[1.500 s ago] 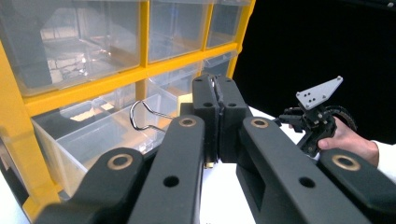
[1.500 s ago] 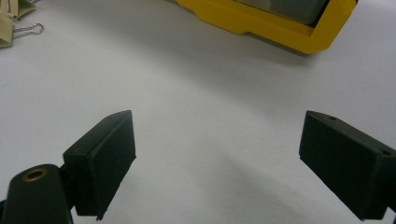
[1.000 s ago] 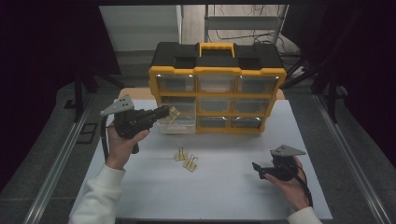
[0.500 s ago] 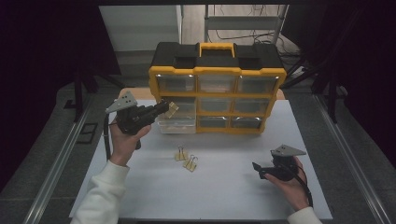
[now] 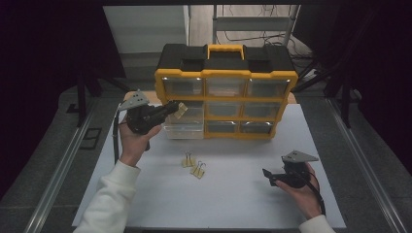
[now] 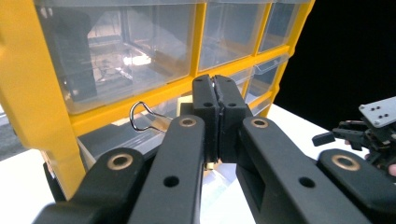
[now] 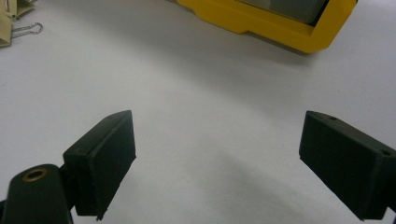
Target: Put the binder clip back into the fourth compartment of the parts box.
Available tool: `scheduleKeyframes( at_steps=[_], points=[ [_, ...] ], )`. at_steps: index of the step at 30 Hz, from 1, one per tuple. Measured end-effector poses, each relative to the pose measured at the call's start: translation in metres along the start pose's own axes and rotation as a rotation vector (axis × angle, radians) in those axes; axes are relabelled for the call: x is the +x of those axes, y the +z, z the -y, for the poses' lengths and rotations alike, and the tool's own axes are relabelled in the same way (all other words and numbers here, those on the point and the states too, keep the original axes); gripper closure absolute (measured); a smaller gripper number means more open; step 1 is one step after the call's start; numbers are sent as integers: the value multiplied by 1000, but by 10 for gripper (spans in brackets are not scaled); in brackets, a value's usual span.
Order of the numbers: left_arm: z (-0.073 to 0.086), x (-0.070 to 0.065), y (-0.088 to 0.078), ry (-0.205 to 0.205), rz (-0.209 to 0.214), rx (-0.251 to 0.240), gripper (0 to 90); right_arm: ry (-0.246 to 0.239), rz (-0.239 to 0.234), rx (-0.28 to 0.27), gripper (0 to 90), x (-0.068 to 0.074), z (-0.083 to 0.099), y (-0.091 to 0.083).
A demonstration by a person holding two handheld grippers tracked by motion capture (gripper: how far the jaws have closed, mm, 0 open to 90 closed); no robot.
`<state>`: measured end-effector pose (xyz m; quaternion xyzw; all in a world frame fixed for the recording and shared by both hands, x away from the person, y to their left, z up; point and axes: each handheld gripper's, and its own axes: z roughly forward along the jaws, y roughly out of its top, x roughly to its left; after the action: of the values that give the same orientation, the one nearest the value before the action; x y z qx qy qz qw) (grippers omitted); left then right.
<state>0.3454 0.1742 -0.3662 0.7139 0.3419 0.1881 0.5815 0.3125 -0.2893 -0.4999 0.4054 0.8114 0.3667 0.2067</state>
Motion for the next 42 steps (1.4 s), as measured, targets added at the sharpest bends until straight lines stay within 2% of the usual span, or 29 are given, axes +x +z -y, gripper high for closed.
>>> scheduleKeyframes(
  at_steps=[9,10,12,15,17,21,26,31,42],
  points=[
    [-1,2,14,2,-40,45,879,0,-3,3,114,1,0,1],
    [0,3,16,5,-53,46,845,0,-2,3,114,1,0,1],
    [2,4,17,-2,-16,35,646,0,-2,4,114,1,0,1],
    [4,4,13,-10,6,27,469,-1,-2,4,114,1,0,1],
    [5,5,11,-25,38,30,390,-1,-3,5,114,1,0,1],
    [6,2,6,-14,63,43,295,-1,-3,4,114,1,0,1],
    [9,-3,1,-2,103,62,258,-2,-1,7,114,1,0,1],
    [13,-10,-3,21,125,76,251,2,-1,4,114,2,0,1],
    [19,-12,-8,30,118,100,250,1,-1,4,114,1,0,0]
  ],
)
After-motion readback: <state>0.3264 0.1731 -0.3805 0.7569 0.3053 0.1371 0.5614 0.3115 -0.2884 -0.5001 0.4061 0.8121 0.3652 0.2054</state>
